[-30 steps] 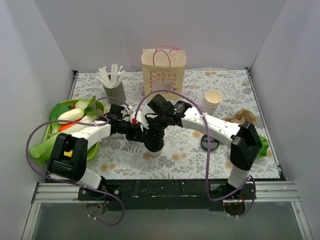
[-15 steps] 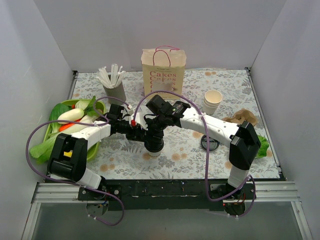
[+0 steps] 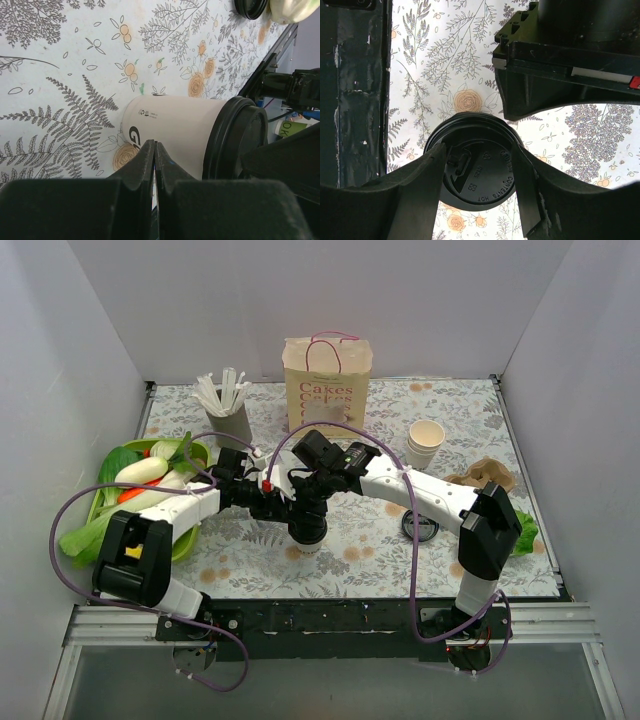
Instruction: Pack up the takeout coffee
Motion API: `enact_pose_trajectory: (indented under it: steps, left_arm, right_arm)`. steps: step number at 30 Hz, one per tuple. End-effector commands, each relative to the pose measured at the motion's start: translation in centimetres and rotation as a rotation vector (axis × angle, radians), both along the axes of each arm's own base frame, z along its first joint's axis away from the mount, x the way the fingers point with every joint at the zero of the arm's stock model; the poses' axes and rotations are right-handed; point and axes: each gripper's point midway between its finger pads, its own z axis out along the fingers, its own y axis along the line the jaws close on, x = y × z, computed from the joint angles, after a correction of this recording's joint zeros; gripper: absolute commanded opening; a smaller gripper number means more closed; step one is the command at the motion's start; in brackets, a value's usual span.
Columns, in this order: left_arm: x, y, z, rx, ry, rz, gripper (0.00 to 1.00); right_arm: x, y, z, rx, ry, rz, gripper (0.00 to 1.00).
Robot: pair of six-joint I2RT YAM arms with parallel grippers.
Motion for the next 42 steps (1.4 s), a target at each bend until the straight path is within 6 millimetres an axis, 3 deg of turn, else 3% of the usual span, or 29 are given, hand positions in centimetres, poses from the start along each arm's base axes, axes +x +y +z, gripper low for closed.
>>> enact_pose_trajectory:
  steps: [1, 8, 9, 12, 16, 22, 25, 27, 34, 42]
  left_arm:
    - [0.8, 0.4, 1.8, 0.034, -0.086, 0.009, 0.02]
    - [1.5, 2.0, 3.3, 0.137, -0.153, 0.044, 0.33]
    - [1.6, 2.4, 3.7, 0.161, -0.162, 0.049, 0.43]
    - [2.2, 3.6, 4.4, 0.235, -0.206, 0.081, 0.58]
    - [1.9, 3.8, 5.5, 0.228, -0.196, 0.082, 0.67]
    - [-1.0, 0.7, 8.7, -0.064, -0.113, -0.009, 0.72]
    - [-1.8, 0.1, 8.9, -0.139, -0.077, -0.022, 0.73]
    - [-2.2, 0.0, 8.5, -0.157, -0.049, -0.041, 0.73]
    - [-4.2, 0.0, 8.4, -0.258, 0.049, -0.131, 0.73]
    - [-5.2, 0.4, 5.9, -0.252, 0.227, -0.125, 0.73]
  right_arm:
    - [0.2, 0.7, 1.3, 0.026, -0.03, 0.018, 0.63]
    - [0.7, 1.3, 4.0, 0.081, -0.059, 0.038, 0.66]
    - [0.8, 1.4, 4.4, 0.086, -0.066, 0.034, 0.66]
    - [0.9, 1.0, 5.0, 0.096, -0.079, 0.031, 0.67]
    - [1.5, -0.2, 5.1, 0.104, -0.045, -0.027, 0.67]
    - [4.1, -3.7, 7.6, 0.222, 0.181, -0.211, 0.67]
    - [5.1, -6.0, 7.3, 0.25, 0.287, -0.262, 0.68]
    - [4.6, -6.7, 6.4, 0.241, 0.359, -0.273, 0.7]
    - [1.9, -6.7, 4.8, 0.263, 0.589, -0.236, 0.74]
    - [2.6, -5.6, 3.1, 0.241, 0.688, -0.247, 0.75]
